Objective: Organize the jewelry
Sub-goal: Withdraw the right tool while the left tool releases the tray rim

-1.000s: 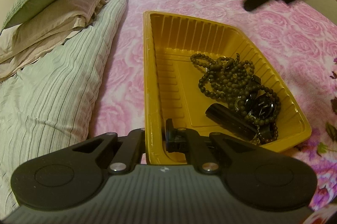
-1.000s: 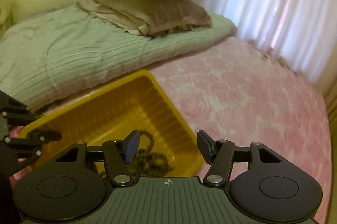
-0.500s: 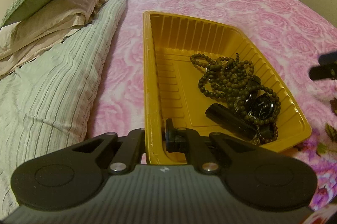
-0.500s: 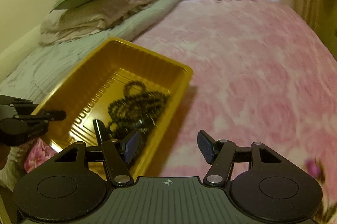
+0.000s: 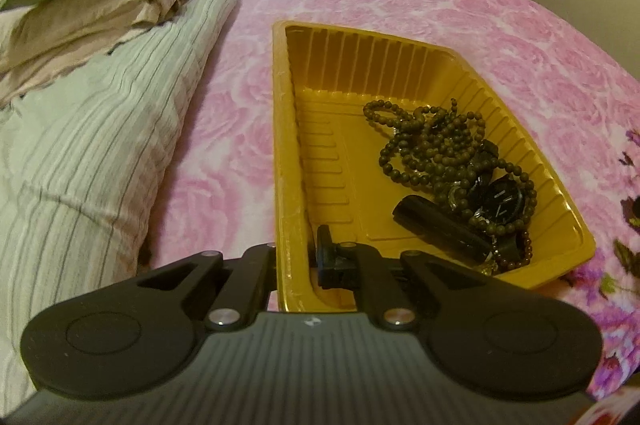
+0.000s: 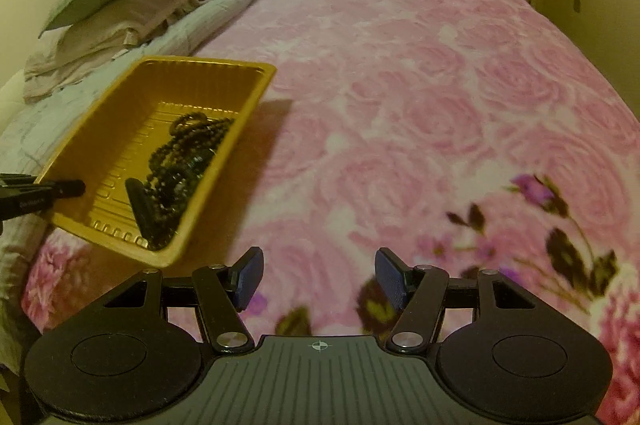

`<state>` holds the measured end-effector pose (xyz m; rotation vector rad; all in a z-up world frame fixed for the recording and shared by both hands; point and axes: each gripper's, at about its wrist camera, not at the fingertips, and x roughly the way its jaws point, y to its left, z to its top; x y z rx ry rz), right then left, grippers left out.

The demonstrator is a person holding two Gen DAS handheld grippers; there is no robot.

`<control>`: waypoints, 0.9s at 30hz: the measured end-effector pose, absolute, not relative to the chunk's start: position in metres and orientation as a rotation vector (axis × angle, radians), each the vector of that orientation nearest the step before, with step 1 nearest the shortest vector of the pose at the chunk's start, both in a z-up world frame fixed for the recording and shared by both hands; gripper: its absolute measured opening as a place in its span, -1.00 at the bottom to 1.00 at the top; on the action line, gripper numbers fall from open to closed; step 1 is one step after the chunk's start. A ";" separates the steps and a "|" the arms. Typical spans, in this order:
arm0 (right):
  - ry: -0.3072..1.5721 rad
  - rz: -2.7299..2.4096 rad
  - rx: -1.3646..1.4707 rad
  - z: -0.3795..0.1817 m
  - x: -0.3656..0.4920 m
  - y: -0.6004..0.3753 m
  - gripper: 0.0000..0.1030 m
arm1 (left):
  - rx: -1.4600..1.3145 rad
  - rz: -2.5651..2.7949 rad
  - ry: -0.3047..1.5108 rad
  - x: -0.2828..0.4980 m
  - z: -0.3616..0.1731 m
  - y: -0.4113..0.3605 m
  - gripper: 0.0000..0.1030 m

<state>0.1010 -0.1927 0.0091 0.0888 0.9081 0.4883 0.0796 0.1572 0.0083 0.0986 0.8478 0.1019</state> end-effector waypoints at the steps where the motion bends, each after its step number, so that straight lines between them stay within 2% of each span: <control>1: 0.910 0.486 0.092 0.009 0.100 -0.194 0.20 | 0.085 0.099 0.846 0.078 0.007 0.160 -0.88; 4: 0.911 0.482 0.094 0.010 0.097 -0.194 0.20 | 0.047 0.110 0.845 0.075 0.003 0.166 -0.72; 7: 0.904 0.479 0.102 0.010 0.096 -0.193 0.20 | 0.010 0.127 0.829 0.069 0.002 0.173 -0.32; 9: 0.901 0.477 0.108 0.011 0.095 -0.192 0.20 | -0.028 0.137 0.808 0.064 0.004 0.179 -0.31; 13: 0.893 0.471 0.122 0.013 0.093 -0.194 0.20 | -0.087 0.170 0.754 0.051 0.016 0.188 -0.14; 15: 0.895 0.473 0.136 0.013 0.091 -0.196 0.20 | -0.103 0.180 0.723 0.043 0.022 0.188 0.05; 17: 0.899 0.474 0.143 0.013 0.089 -0.197 0.20 | -0.112 0.182 0.691 0.035 0.028 0.185 0.46; 18: 0.901 0.476 0.145 0.012 0.088 -0.198 0.20 | -0.112 0.179 0.677 0.031 0.031 0.183 0.52; 20: 0.905 0.478 0.145 0.011 0.085 -0.199 0.20 | -0.114 0.169 0.657 0.025 0.033 0.177 0.79; 24: 0.907 0.484 0.147 0.010 0.079 -0.203 0.22 | -0.106 0.151 0.663 0.016 0.031 0.160 0.99; 27: 0.908 0.494 0.140 0.010 0.075 -0.205 0.27 | -0.100 0.138 0.676 0.008 0.025 0.143 0.99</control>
